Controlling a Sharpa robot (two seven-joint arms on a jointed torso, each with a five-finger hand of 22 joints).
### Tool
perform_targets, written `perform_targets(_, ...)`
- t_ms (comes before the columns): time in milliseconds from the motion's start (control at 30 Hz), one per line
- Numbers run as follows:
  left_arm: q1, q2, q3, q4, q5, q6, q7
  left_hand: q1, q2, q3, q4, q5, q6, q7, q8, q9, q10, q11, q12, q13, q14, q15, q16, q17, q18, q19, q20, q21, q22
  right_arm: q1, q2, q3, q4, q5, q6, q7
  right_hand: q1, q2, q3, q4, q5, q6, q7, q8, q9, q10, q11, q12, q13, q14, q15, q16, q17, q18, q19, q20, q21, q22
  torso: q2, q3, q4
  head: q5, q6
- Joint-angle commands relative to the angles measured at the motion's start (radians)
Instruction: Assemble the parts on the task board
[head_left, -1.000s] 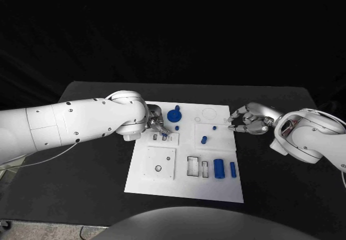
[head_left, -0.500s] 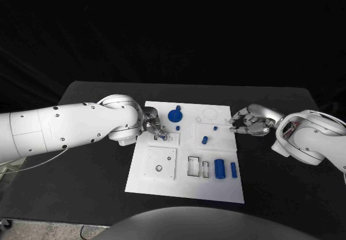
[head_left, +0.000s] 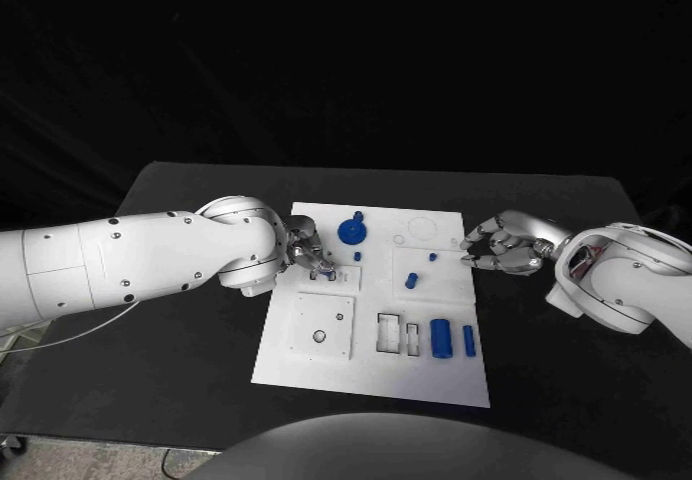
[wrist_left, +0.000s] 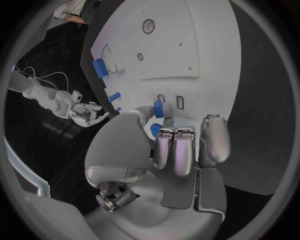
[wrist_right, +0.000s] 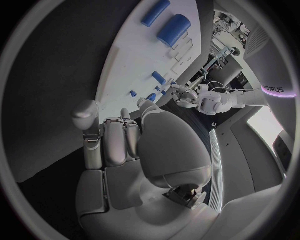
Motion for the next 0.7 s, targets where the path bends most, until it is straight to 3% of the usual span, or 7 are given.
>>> perform_targets(33, -0.005, 0.002, -0.001, 0.002, 0.002, -0.019, 0.01, -0.01, 0.003, 0.013, -0.005, 0.0, 0.008, -0.011, -0.006, 0.002, 0.101, 0.005, 0.002, 0.263, 0.102, 0.0, 0.002, 0.263, -0.001, 0.003, 0.001, -0.004, 0.077, -0.001, -0.001, 0.0, 0.003, 0.0, 0.015, -0.005, -0.009, -0.001, 0.0, 0.008, -0.006, 0.009, 0.0, -0.003, -0.002, -0.009, -0.003, -0.004, 0.063, -0.003, 0.004, -0.003, -0.001, 0.017, -0.01, 0.0, -0.005, -0.002, 0.001, 0.0003, 0.0001, -0.001, 0.0)
perform_targets(700, -0.045, 0.025, -0.001, -0.018, -0.051, -0.012, 0.005, -0.02, 0.005, 0.025, -0.009, -0.009, 0.004, -0.009, -0.011, 0.007, 0.101, 0.007, 0.002, 0.263, 0.102, 0.001, 0.002, 0.263, -0.002, 0.004, 0.002, -0.004, 0.079, -0.001, -0.009, 0.0, 0.001, 0.015, 0.016, -0.004, -0.009, -0.001, 0.001, 0.009, -0.006, 0.009, 0.0, -0.004, -0.002, -0.009, -0.003, -0.005, 0.063, -0.003, 0.004, -0.002, 0.0, 0.016, -0.01, 0.0, -0.003, -0.001, 0.0, -0.0001, -0.0007, -0.003, 0.0)
